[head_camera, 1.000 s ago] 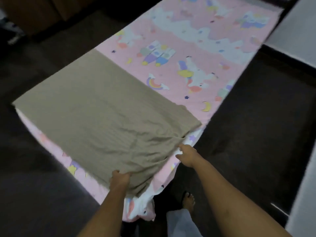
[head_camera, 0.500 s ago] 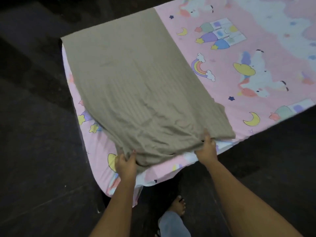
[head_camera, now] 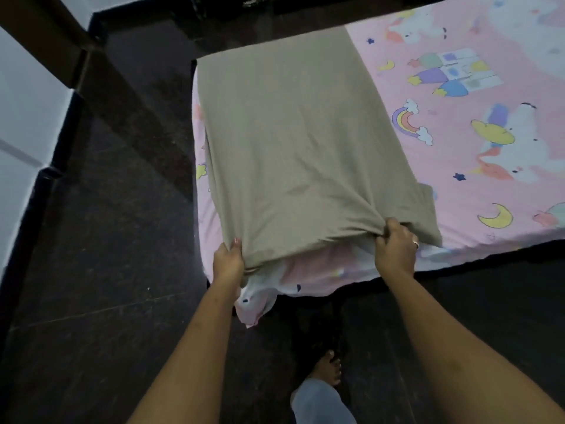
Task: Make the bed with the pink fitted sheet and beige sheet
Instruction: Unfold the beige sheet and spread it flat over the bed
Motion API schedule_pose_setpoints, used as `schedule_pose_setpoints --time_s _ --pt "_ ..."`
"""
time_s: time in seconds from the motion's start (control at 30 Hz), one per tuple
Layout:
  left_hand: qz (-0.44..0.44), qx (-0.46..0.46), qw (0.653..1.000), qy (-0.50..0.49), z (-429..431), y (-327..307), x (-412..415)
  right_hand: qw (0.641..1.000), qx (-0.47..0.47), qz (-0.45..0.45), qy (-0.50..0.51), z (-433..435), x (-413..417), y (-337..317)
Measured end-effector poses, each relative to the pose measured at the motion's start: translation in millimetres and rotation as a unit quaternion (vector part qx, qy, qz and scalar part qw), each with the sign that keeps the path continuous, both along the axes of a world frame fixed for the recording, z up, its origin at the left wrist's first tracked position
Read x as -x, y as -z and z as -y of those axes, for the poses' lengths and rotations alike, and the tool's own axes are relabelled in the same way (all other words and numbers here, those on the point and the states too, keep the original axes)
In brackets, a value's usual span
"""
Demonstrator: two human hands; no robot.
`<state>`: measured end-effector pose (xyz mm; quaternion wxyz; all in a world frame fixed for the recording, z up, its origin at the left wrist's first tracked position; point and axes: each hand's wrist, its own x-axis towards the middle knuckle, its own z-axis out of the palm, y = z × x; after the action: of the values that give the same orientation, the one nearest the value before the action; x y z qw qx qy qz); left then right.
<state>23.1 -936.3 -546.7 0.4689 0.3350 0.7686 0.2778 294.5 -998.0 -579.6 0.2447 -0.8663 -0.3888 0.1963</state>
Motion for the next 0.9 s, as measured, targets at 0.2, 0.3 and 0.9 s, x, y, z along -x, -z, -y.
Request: schedule_pose_setpoints --time_s 0.2,0.3,0.9 --pt "0.053 -0.039 0.998 0.001 21.8 -42.1 23.4 0.977 0.097 0.102 -0.159 22.7 -12.8 -37.7" --pt "0.017 -0.039 0.999 0.001 42.0 -39.6 29.5 0.951 0.183 0.112 -0.222 32.0 -15.4 -44.3" --pt "-0.221 0.094 0.969 0.053 172.3 27.9 76.9 0.871 0.365 0.017 -0.329 119.1 -3.4 0.2"
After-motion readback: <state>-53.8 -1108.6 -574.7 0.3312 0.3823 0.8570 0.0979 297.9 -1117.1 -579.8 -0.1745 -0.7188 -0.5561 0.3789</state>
